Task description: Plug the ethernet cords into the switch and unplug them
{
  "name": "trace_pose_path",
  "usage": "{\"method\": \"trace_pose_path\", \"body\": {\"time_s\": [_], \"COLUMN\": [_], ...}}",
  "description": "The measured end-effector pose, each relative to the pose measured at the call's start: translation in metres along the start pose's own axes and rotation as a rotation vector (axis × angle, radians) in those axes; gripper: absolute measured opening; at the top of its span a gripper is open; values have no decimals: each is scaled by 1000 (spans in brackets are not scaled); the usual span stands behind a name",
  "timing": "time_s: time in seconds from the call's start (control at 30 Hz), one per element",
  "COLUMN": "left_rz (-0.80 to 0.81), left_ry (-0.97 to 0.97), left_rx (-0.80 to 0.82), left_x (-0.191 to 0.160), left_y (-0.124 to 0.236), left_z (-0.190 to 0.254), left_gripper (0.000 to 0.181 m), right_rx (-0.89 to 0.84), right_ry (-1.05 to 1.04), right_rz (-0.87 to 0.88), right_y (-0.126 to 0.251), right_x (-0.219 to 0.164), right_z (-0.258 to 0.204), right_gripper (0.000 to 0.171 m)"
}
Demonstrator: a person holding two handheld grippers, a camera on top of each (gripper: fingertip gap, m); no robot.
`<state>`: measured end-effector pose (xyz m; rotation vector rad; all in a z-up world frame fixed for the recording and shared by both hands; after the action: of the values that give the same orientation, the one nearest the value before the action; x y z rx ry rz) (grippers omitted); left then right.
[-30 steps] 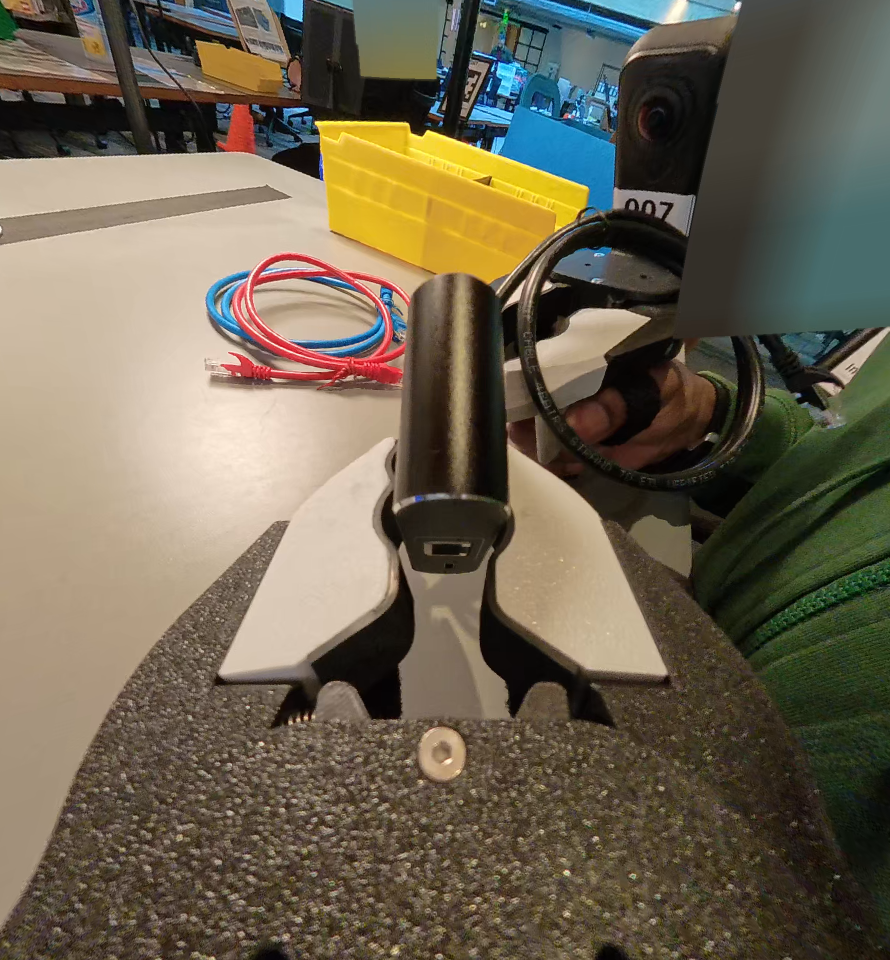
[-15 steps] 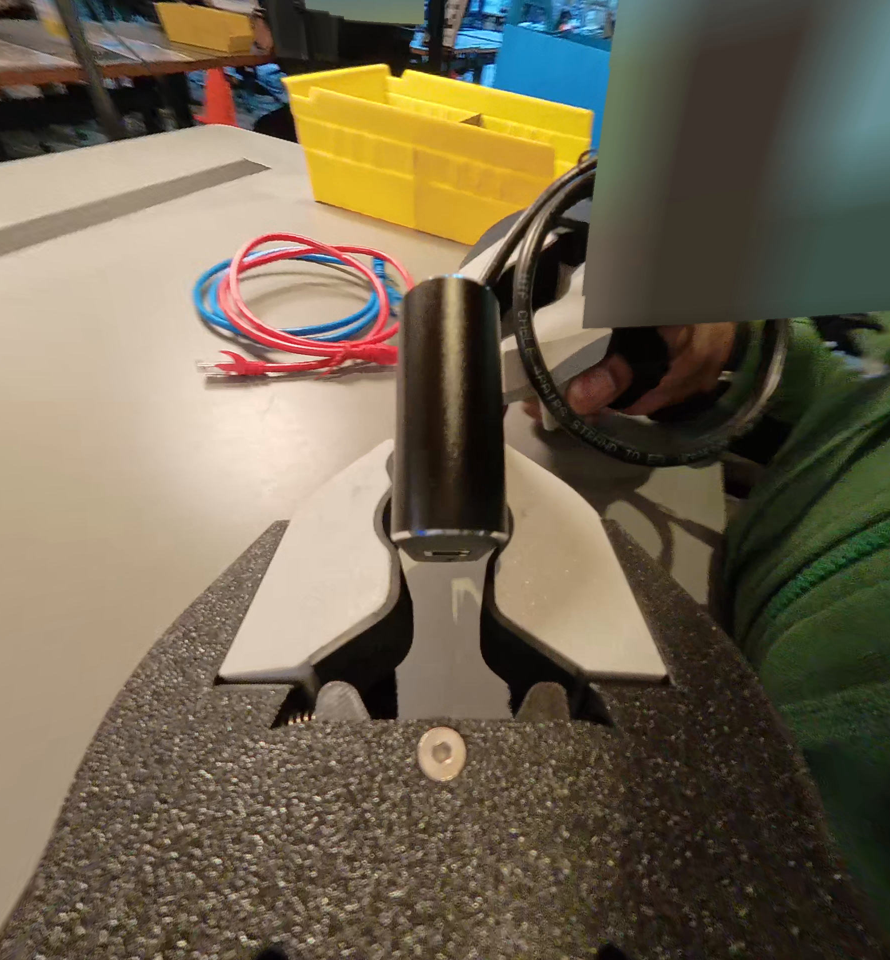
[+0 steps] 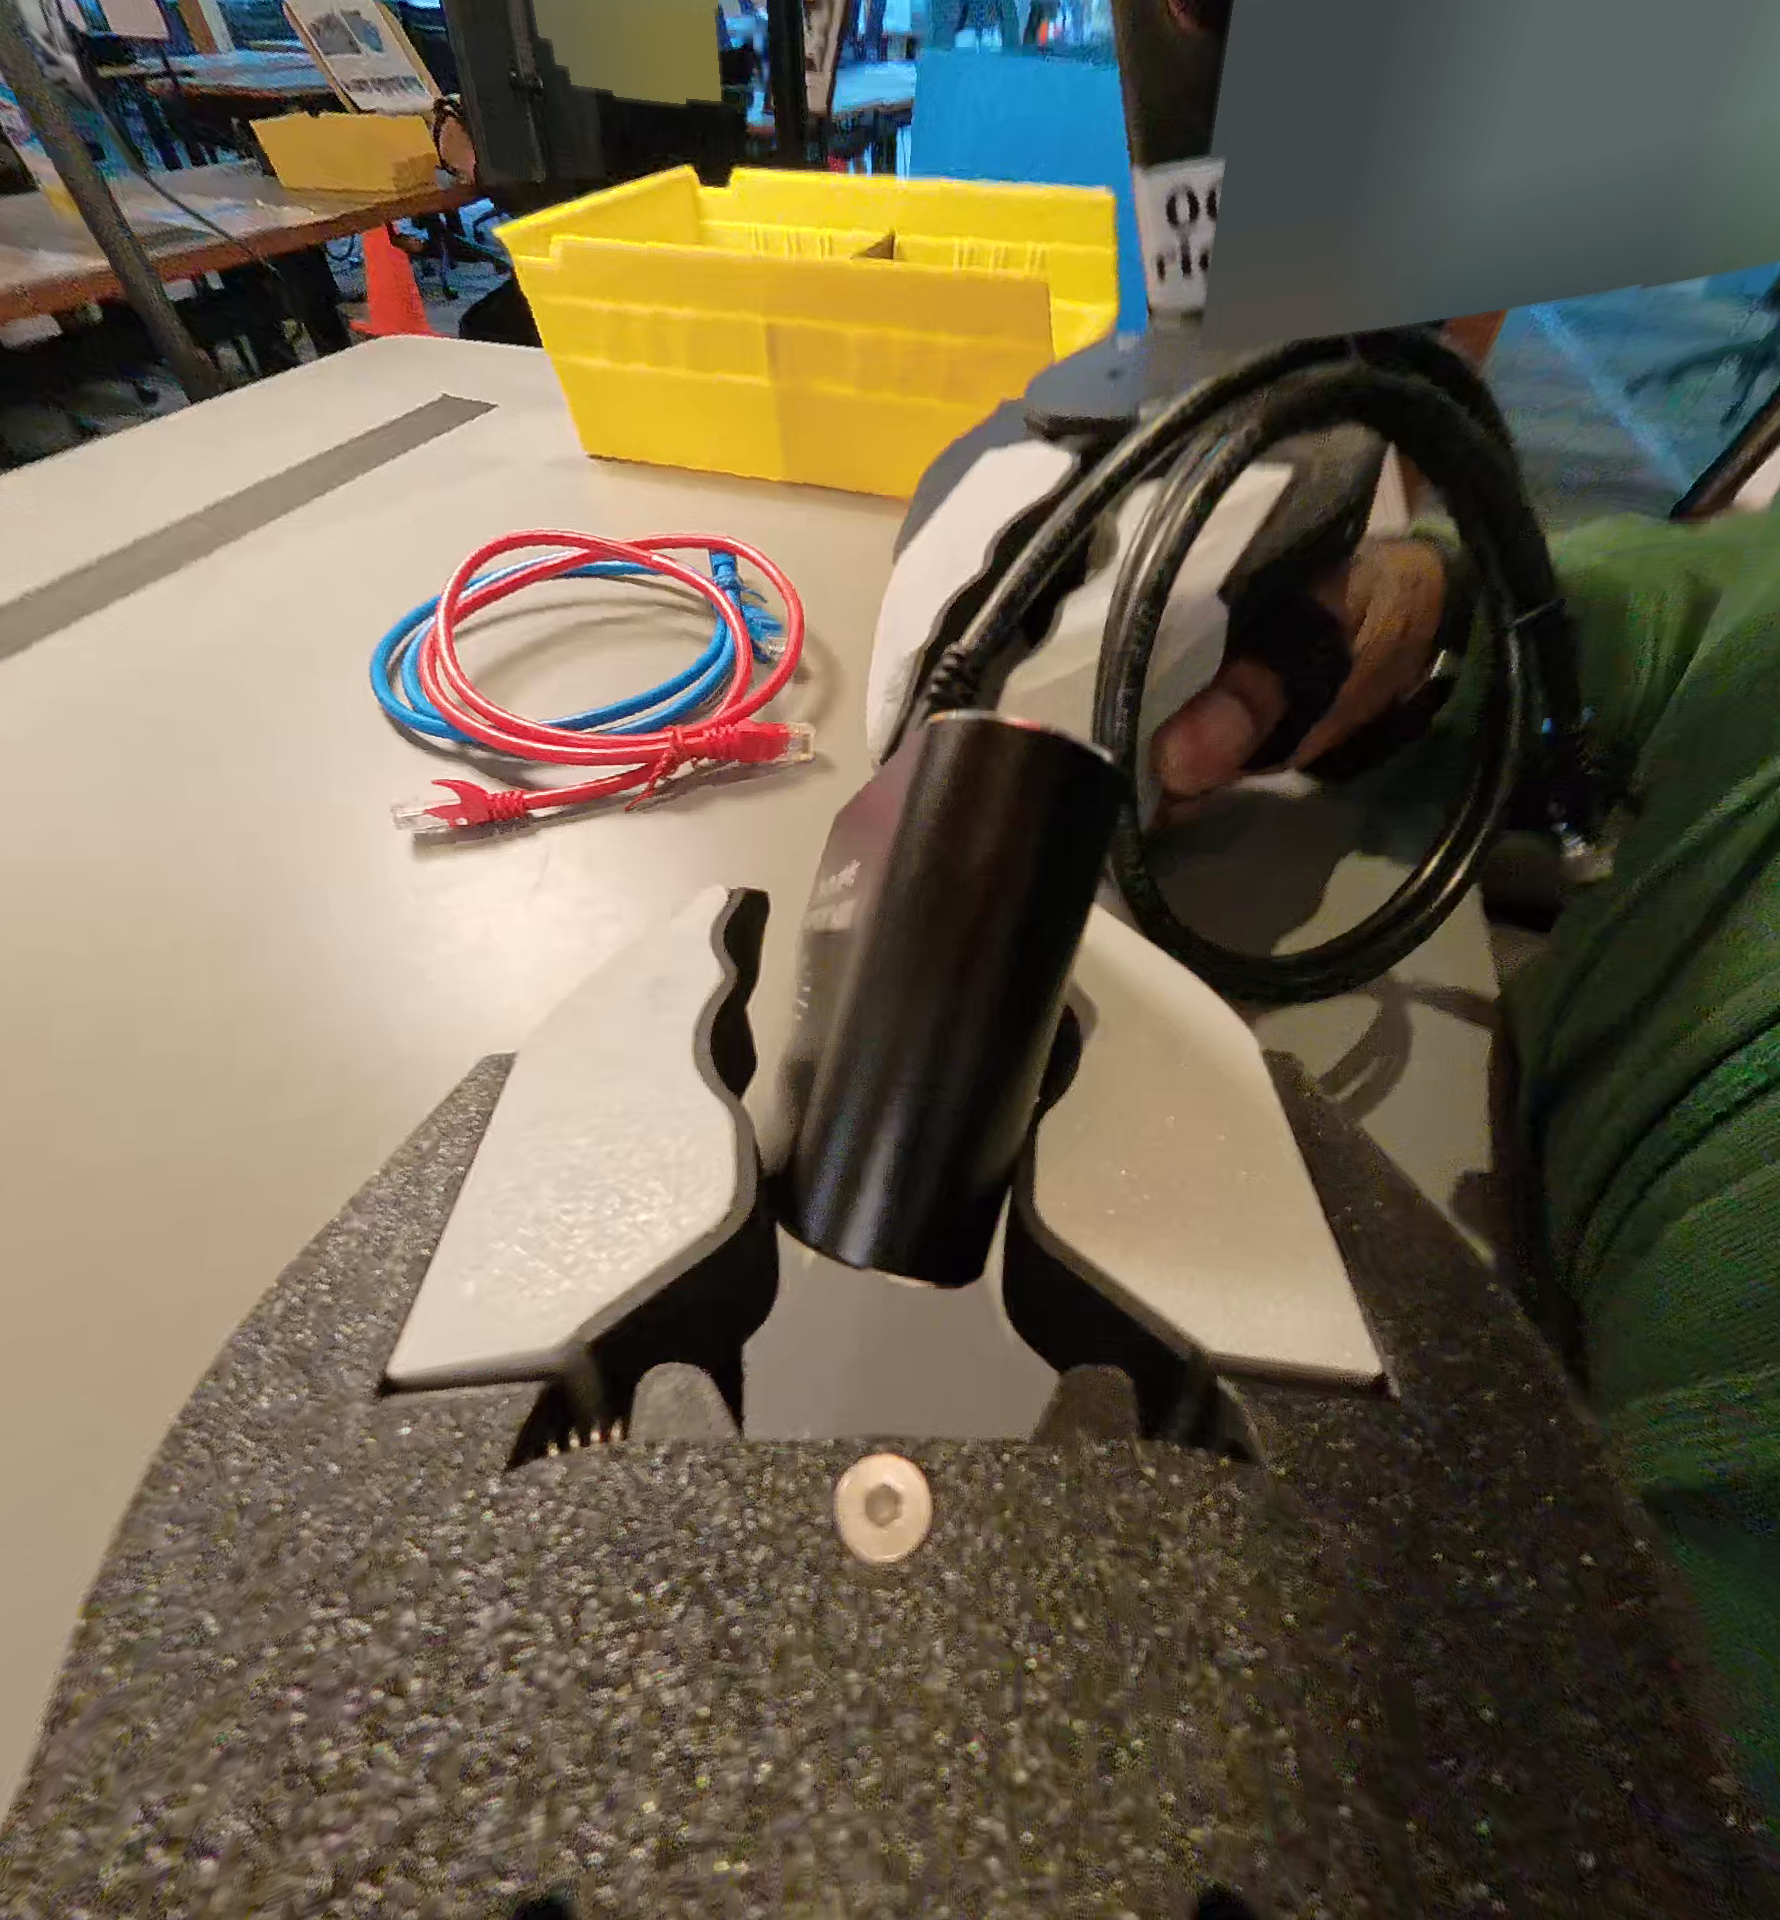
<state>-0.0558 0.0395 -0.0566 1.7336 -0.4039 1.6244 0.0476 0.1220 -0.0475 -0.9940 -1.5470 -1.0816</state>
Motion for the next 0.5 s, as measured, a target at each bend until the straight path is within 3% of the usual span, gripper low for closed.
{"method": "trace_pose_path", "body": {"time_s": [0.2,0.37,0.5], "left_rz": [-99,-122,-120], "left_ry": [-255,-284,-217], "left_rx": [99,94,-6], "left_x": [-5,-10,-11], "left_y": [-1,-1,0], "left_z": [3,1,1], "left_gripper": [50,48,48], "right_rx": [31,16,-10], "right_ry": [-16,5,80], "right_rz": [-17,-57,-79], "right_y": [1,-1,-2], "right_x": [-1,-4,-5], "right_z": [0,-1,-1], "right_gripper": [6,8,22]}}
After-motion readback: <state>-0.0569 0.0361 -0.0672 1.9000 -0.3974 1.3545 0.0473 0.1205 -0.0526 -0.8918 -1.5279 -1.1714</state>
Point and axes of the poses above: each gripper's, where its closed fingertips meet, y back along the fingers, x out of its top, z = x × y across the jaws, the point moved 7 cm from there along y, back along the fingers, and after that the axes turned 8 degrees about -x, right-handed, at the moved point
